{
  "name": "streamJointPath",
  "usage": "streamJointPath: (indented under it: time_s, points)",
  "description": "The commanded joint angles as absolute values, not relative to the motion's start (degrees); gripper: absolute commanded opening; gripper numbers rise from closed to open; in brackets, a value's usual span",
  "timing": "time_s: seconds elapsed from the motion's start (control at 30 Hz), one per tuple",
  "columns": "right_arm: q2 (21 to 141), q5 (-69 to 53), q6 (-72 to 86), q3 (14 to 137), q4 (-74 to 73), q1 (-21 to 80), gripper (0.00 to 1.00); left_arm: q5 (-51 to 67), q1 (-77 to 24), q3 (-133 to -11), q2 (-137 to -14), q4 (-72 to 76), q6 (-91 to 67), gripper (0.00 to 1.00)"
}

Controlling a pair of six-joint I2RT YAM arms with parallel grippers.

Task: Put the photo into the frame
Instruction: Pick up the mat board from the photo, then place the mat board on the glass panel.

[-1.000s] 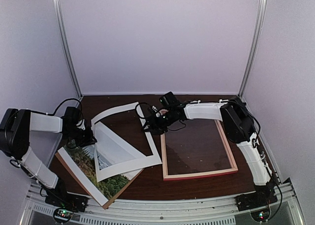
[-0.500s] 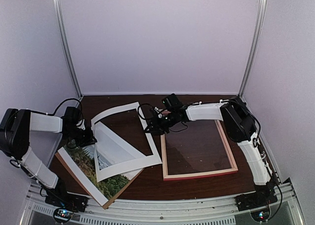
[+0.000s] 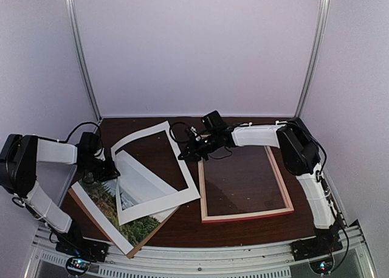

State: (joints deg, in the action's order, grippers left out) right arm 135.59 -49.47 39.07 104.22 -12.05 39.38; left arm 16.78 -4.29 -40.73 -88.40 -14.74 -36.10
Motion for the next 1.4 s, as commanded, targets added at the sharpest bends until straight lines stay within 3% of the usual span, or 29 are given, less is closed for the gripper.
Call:
streamJointPath:
  time_s: [0.0,0.17,0.37,0.53,1.03,1.37]
  points:
    - [131.75,-50.27,38.61,103.58,-11.44,38.95,0.05,16.34,-4.92,-39.63,-88.17,-17.3,-36.01,0.22]
    - [130.46,-49.86,36.98,103.46,-13.97,38.72,0.0,16.67,-4.93,-40.05,-87.46,-17.32,-36.41,0.31]
    - [127.44,-48.76,34.72,101.52,-16.95,37.72,0.0,18.84,-4.92,-41.28,-85.65,-16.95,-36.91,0.54]
    - [122.28,-47.47,31.88,97.75,-20.37,35.98,0.0,20.87,-4.92,-42.89,-83.51,-16.71,-36.87,0.64]
    - [98.54,-38.02,16.03,77.82,-43.43,18.97,0.0,14.57,-11.63,-51.82,-84.75,-21.01,-33.78,0.79]
    - [92.99,-29.81,7.43,71.63,-52.49,8.82,0.0,11.96,-16.78,-56.26,-88.7,-21.74,-32.17,0.87]
